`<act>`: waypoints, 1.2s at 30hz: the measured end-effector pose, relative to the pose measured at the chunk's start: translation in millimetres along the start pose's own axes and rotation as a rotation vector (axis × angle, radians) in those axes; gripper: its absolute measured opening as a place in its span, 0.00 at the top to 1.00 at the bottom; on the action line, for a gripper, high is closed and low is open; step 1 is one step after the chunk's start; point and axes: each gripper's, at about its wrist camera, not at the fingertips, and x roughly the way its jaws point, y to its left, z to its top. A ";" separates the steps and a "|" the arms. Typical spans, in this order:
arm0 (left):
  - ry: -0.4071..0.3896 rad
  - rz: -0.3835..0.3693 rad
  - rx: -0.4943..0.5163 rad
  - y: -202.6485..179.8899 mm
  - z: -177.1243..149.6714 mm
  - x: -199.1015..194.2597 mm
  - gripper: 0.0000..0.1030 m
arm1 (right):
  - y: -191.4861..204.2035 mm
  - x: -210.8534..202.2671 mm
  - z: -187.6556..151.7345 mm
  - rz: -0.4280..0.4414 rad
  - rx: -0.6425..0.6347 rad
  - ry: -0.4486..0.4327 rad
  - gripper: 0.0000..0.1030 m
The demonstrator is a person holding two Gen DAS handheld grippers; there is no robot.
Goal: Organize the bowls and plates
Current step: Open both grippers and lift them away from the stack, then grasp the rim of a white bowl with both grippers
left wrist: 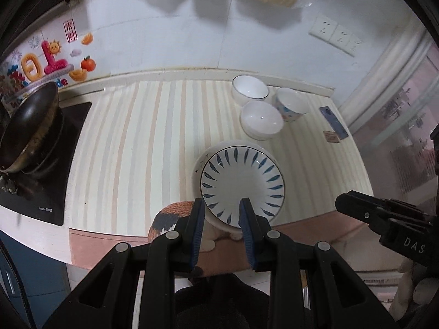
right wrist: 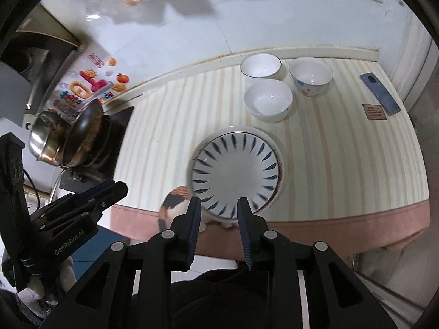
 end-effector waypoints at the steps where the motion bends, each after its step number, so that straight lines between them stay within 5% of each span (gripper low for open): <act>1: 0.000 -0.004 0.007 -1.0 -1.9 -4.3 0.77 | 3.9 -7.1 -5.1 0.000 0.002 -0.005 0.71; 10: 0.011 -0.044 0.032 2.0 -16.7 -31.4 0.77 | 19.7 -37.5 -34.1 -0.015 0.027 -0.026 0.71; 14: -0.010 -0.054 0.023 1.1 -11.7 -29.3 0.65 | 14.4 -36.1 -32.4 -0.004 0.048 -0.022 0.46; 20: -0.017 -0.042 -0.038 1.5 12.3 -2.3 0.65 | -5.7 -22.7 -4.8 0.020 0.068 -0.016 0.45; 29: 0.023 -0.059 -0.204 -14.8 96.7 93.0 0.65 | -88.7 38.1 91.5 0.023 0.149 -0.037 0.45; 36: 0.142 -0.083 -0.311 -24.8 149.0 213.1 0.65 | -170.2 144.4 169.7 0.123 0.230 0.082 0.45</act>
